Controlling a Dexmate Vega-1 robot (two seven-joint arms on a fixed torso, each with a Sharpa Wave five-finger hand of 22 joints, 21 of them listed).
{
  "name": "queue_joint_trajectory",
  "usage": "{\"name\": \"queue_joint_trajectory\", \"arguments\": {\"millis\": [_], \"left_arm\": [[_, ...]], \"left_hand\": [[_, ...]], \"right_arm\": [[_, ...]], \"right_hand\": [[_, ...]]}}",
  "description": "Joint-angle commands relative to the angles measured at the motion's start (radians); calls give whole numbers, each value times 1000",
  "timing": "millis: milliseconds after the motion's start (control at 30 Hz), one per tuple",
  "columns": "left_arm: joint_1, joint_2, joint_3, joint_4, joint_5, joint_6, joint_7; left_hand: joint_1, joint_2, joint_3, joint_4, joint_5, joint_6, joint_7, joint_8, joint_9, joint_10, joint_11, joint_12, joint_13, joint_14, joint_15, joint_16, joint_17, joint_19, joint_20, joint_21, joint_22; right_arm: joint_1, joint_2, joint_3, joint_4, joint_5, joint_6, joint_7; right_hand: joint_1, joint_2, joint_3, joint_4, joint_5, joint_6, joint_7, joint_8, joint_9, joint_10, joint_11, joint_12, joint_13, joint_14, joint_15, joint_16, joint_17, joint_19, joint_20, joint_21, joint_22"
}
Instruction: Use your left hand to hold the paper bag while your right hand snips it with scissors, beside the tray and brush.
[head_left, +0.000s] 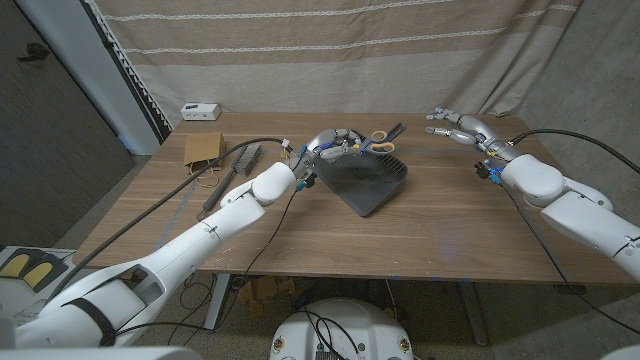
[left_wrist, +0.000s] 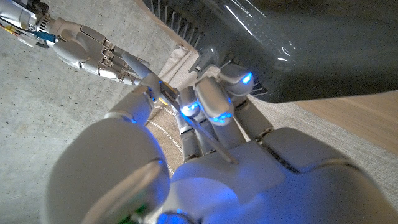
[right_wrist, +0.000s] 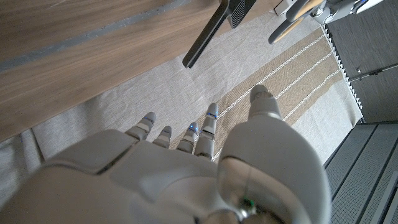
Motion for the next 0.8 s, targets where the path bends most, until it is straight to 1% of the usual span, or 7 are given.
{"name": "queue_joint_trajectory", "arguments": {"millis": [33,67,267,400,633,733,800], "left_arm": [[-3,1,2,-5,4,3,-3],[-2,0,1,-5,4,0,1],[-1,10,4,-24,26,-5,4],[-7,13,9,-23,38,-10,-1],[-11,10,9,-19,32,-4,-14],[-11,7,8,-14,18,-5,-23],[-12,8,9,-13,20,-5,-25]], "left_hand": [[-141,157,127,121,6,141,-30,121,7,99,-98,114,3,0,2,-4,1,-12,-54,-1,-4],[-141,157,127,120,6,142,-29,120,5,99,-98,114,3,0,2,-3,2,-5,-54,5,1],[-141,158,129,122,7,146,-28,121,-2,96,-98,113,3,0,2,-5,1,-3,-54,8,6],[-141,157,127,120,6,137,-26,135,22,96,-98,113,3,-1,2,-9,-2,-8,-54,0,-6],[-141,158,128,120,6,137,-27,141,28,99,-99,114,3,0,2,-9,-1,-8,-54,2,-5],[-141,158,128,120,6,139,-27,140,23,100,-99,114,3,0,2,-9,-1,-7,-54,2,-6],[-141,158,127,119,6,139,-27,140,23,100,-99,114,3,1,2,-7,1,-3,-54,5,-4]], "right_arm": [[-2,-2,0,-5,-20,30,4],[5,5,-7,8,-16,43,16],[7,4,-11,2,-29,47,18],[7,9,-9,13,-26,77,26],[1,-5,-5,-9,-35,65,31],[-1,-8,-4,-17,-42,61,29],[-2,-9,-4,-20,-46,60,29]], "right_hand": [[10,-7,-2,1,6,4,0,4,3,6,4,4,1,-3,-80,5,4,1,1,1,2],[10,-8,-2,1,6,4,0,4,3,6,3,4,1,-2,-80,5,4,2,1,1,2],[11,-12,-5,4,8,5,-4,4,6,7,3,4,1,-2,-82,5,4,0,5,0,3],[12,-14,-6,5,9,6,-6,4,7,7,11,4,1,-2,-82,5,5,-1,5,0,3],[16,-15,-7,7,12,10,-7,5,10,7,7,3,1,-6,-81,4,5,-9,9,-4,3],[22,-13,-7,10,16,9,-9,5,14,3,9,1,2,-18,-78,0,5,-22,37,-8,3],[23,-13,-8,10,17,9,-9,5,15,1,7,0,2,-20,-79,0,5,-25,40,-8,3]]}}
